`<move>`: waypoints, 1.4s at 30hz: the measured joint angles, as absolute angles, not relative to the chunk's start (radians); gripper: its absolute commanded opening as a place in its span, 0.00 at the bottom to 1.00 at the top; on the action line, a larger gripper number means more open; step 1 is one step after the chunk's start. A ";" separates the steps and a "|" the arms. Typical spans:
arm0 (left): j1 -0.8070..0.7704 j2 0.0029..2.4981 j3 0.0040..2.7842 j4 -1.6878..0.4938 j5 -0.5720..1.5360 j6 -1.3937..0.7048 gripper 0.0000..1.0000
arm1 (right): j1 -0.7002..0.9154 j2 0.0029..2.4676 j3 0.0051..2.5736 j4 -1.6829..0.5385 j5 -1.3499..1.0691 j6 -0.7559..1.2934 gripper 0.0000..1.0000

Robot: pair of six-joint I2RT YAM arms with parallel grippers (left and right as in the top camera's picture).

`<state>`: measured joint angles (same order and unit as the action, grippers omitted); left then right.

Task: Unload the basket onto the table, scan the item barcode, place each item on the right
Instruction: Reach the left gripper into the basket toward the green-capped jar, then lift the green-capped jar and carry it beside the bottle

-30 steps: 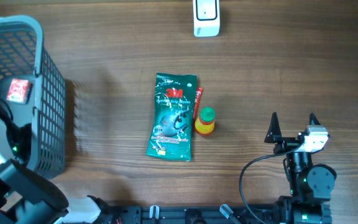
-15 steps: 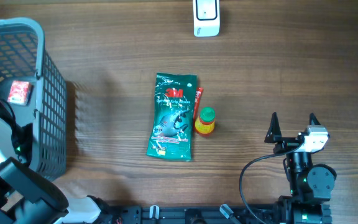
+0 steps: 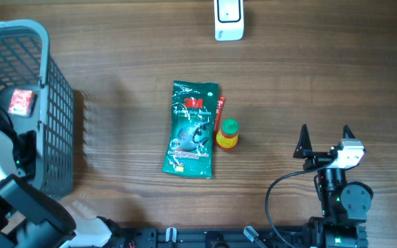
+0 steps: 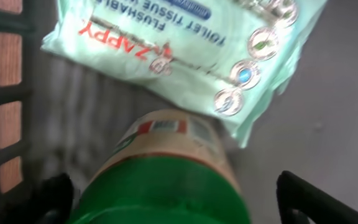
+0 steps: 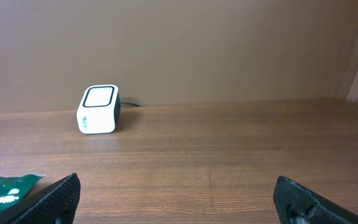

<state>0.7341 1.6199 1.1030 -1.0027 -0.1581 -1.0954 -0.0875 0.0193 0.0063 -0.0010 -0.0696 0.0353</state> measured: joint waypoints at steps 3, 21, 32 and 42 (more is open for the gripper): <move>0.734 1.620 1.103 -1.011 -0.152 -1.089 1.00 | -0.088 0.019 0.006 -0.001 -0.069 0.035 1.00; 0.734 1.729 1.105 -1.013 -0.122 -1.082 0.65 | -0.088 0.019 0.006 -0.001 -0.069 0.035 1.00; 0.734 1.728 1.190 -1.119 -0.121 -1.054 0.60 | -0.088 0.019 0.006 -0.001 -0.069 0.035 1.00; 0.734 1.646 1.691 -1.346 -0.016 -1.004 0.59 | -0.088 0.019 0.006 -0.001 -0.070 0.035 1.00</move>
<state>0.7341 1.6459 1.6913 -1.3460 -0.0162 -1.0039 -0.0875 0.0193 0.0063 -0.0010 -0.0696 0.0353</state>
